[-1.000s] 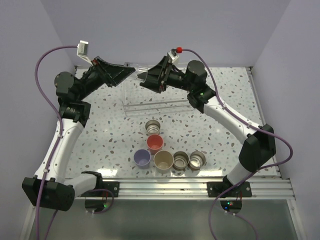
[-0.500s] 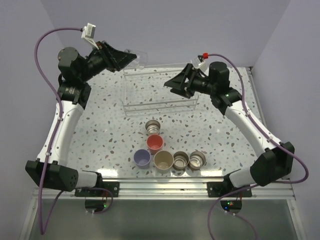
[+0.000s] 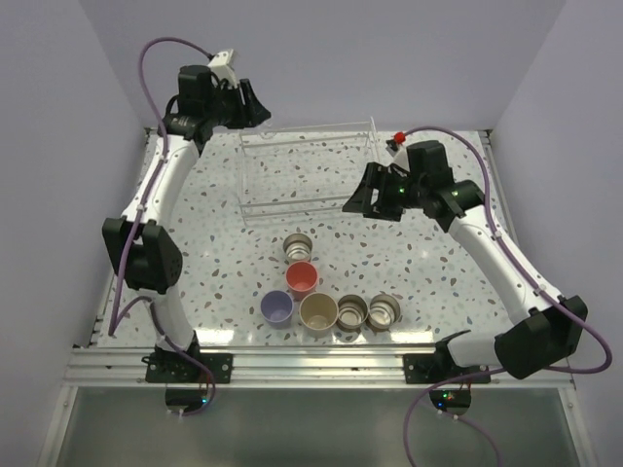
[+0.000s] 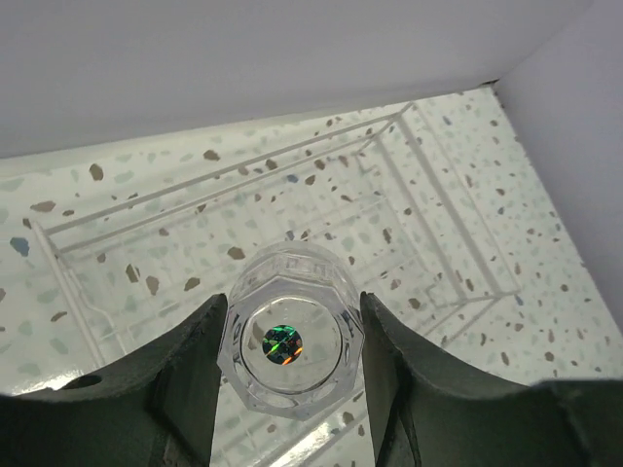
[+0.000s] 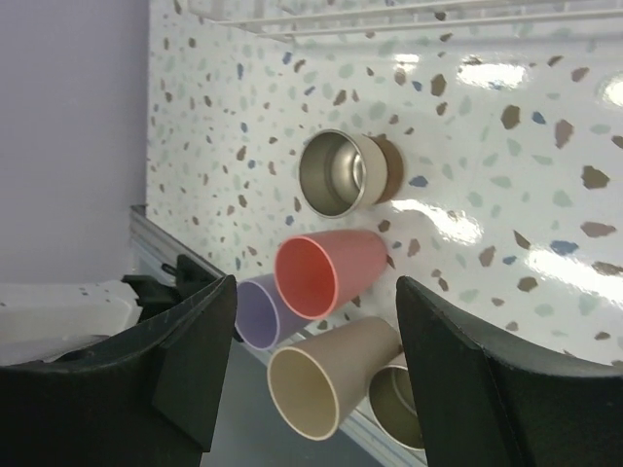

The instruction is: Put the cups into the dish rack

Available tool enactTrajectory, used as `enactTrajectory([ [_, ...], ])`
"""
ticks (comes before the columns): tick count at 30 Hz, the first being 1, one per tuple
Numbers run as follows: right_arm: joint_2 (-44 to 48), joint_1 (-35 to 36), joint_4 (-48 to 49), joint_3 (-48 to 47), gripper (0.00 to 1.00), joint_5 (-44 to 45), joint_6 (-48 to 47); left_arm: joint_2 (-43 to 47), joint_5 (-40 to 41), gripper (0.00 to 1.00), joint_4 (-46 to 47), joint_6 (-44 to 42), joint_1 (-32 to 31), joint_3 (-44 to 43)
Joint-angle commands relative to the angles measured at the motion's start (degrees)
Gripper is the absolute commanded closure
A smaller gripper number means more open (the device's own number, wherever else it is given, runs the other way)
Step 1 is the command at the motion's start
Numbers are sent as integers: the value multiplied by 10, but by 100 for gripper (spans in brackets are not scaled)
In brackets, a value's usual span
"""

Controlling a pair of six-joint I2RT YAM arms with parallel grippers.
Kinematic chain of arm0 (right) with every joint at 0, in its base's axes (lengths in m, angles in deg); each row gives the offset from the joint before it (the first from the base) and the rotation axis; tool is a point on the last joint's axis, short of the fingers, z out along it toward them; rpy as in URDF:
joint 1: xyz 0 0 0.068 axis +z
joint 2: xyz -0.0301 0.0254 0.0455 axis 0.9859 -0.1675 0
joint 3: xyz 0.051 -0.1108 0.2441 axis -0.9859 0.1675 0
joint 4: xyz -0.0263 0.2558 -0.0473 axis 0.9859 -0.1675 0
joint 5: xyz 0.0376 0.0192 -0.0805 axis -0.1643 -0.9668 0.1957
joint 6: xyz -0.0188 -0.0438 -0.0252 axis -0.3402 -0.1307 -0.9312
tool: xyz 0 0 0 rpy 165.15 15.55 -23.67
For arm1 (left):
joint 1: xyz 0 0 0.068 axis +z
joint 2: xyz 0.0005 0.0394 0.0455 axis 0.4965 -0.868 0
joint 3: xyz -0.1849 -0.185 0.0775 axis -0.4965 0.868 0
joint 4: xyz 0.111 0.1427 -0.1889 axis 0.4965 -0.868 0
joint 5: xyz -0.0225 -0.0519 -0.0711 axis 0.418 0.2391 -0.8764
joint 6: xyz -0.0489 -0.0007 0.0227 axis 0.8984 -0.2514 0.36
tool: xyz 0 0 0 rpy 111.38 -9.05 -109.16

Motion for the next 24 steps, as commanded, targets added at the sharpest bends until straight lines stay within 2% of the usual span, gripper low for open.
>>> enactTrajectory([
  [1, 20, 1, -78, -22, 31, 42, -70, -52, 78, 100, -56, -60, -26, -56],
  [10, 7, 2, -95, -22, 31, 42, -106, -153, 182, 100, -59, -90, -52, -107],
  [18, -27, 7, -114, -48, 31, 53, -121, -224, 233, 100, -10, -103, -60, -121],
  [24, -51, 14, -127, -65, 31, 68, -137, -259, 250, 100, -8, -115, -62, -145],
])
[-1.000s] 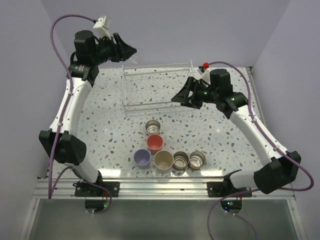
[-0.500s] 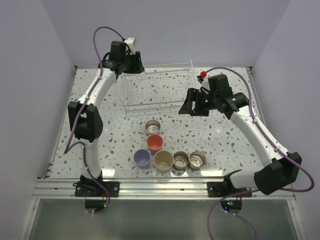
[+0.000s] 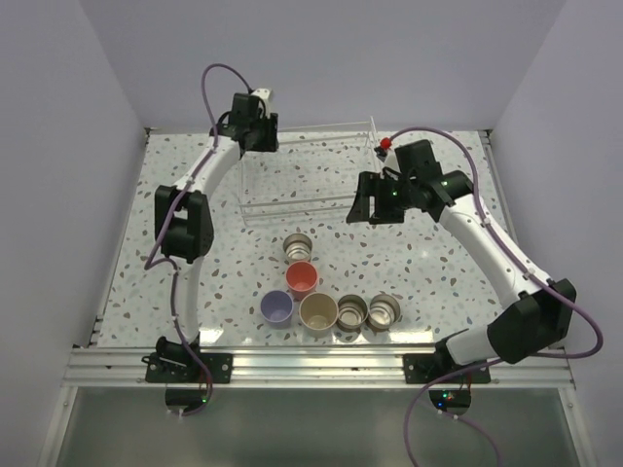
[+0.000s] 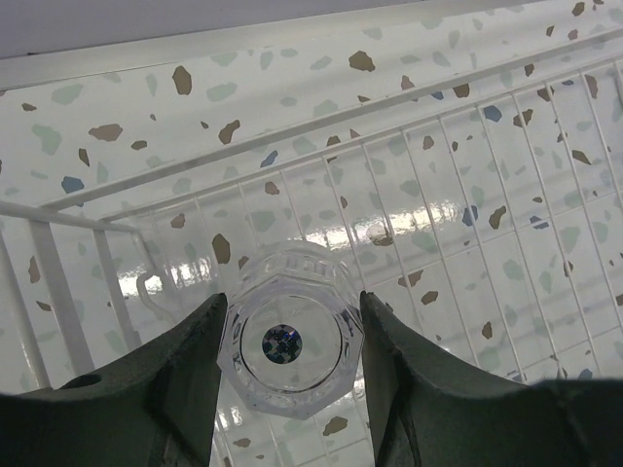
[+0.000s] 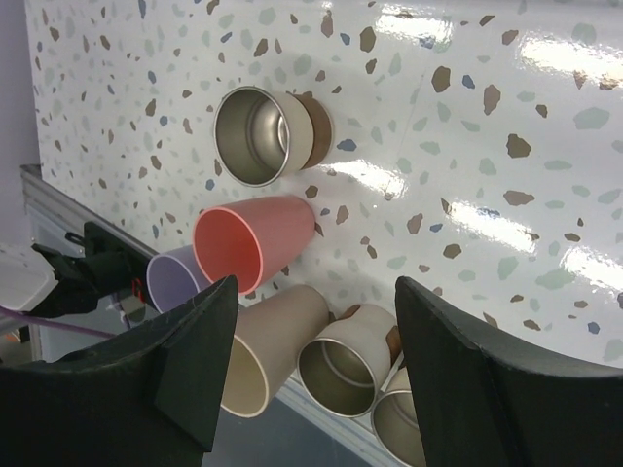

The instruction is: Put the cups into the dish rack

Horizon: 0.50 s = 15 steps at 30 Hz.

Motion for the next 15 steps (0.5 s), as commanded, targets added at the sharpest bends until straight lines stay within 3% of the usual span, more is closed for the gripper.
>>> enactTrajectory([
  [1, -9, 8, -21, -35, 31, 19, -25, -7, 25, 100, 37, -21, -4, -39],
  [7, -19, 11, -25, -41, 31, 29, -32, -30, 55, 100, 45, -29, -4, -42],
  [10, -24, 11, -27, -44, 31, 34, -37, -39, 60, 86, 45, -31, -4, -48],
  [11, -26, 10, -28, -45, 31, 35, -38, -42, 60, 74, 45, -31, -4, -49],
  [15, -30, 11, -29, -48, 31, 40, -43, -48, 69, 57, 44, -38, -3, -50],
])
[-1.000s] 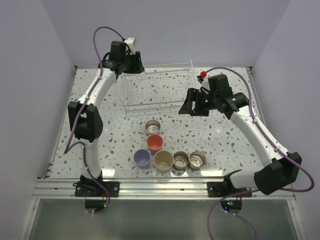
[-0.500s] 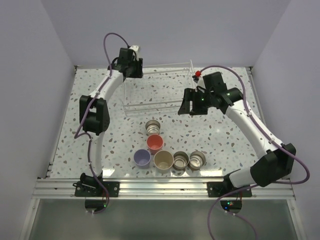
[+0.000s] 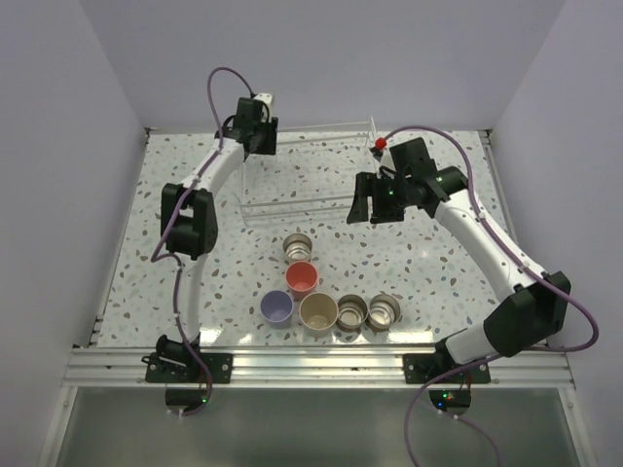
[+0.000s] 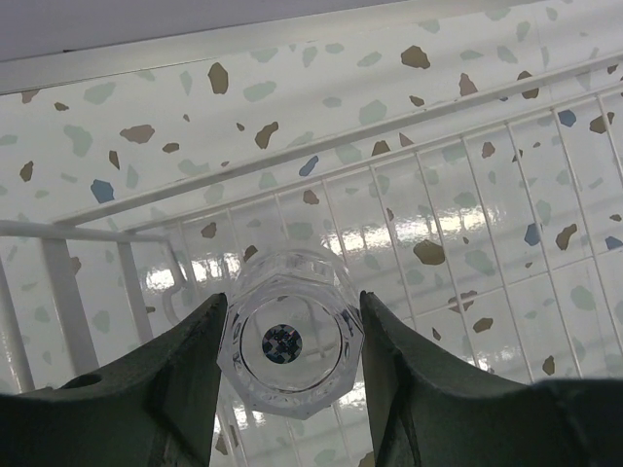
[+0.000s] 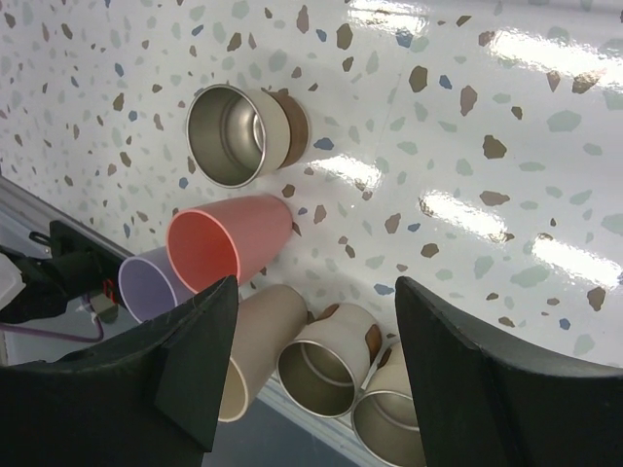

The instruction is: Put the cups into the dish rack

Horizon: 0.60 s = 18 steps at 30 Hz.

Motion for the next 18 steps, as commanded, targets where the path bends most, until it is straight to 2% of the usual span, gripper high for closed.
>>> enactTrajectory([
  [1, -5, 2, -8, -27, 31, 14, -17, -6, 19, 54, 31, -16, 0, -28],
  [4, -9, 4, -6, -27, 31, 14, -20, -8, 23, 47, 30, -19, 0, -29],
  [5, -10, 4, -7, -27, 31, 14, -22, -8, 22, 39, 32, -20, 0, -28],
  [7, -10, 5, -8, -28, 31, 14, -25, -8, 21, 30, 33, -18, 0, -29],
  [8, -10, 6, -7, -28, 31, 16, -26, -7, 21, 21, 36, -17, 0, -29],
  [10, -10, 7, -6, -28, 31, 15, -26, -5, 21, 12, 37, -16, 0, -32],
  [11, -10, 7, -6, -28, 31, 16, -26, -4, 21, 1, 36, -15, 0, -34],
  [18, -10, 11, -2, -24, 31, 17, -27, 36, 15, 0, 31, 1, 0, -41],
])
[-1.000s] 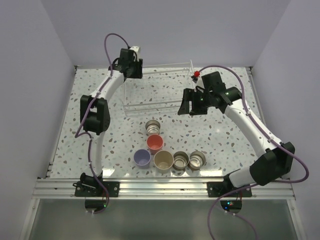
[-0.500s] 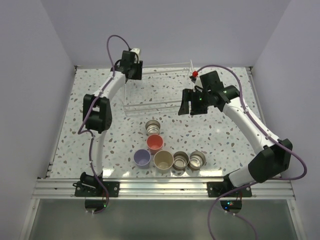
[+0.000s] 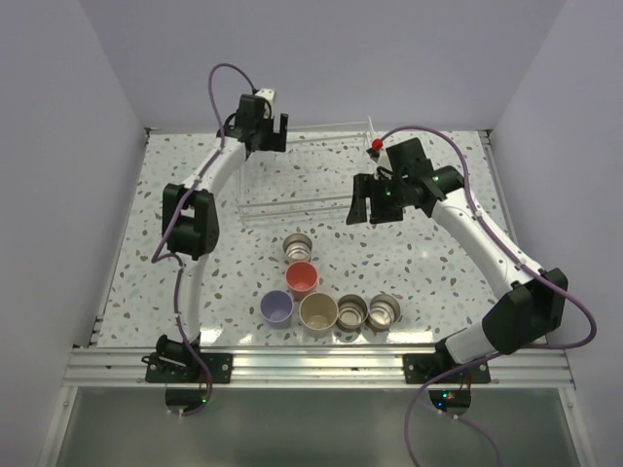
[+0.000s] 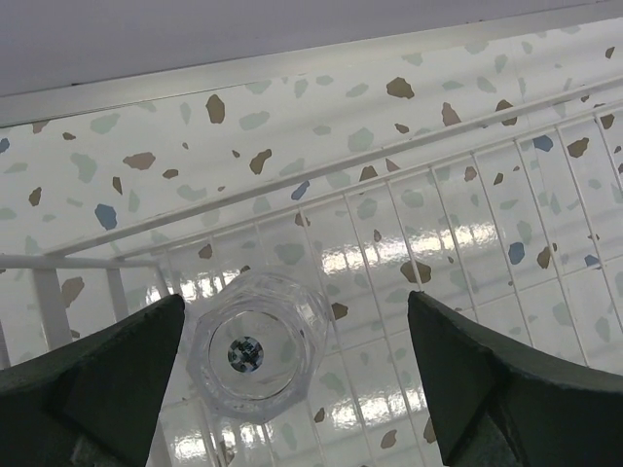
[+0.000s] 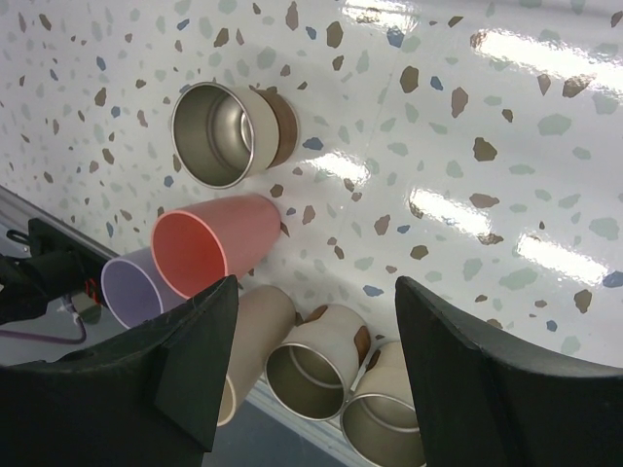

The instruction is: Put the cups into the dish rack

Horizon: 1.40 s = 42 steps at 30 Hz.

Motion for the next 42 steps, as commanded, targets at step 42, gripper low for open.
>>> enactTrajectory([
  [42, -92, 160, 85, -14, 38, 80, 101, 655, -128, 0, -115, 169, 84, 529],
])
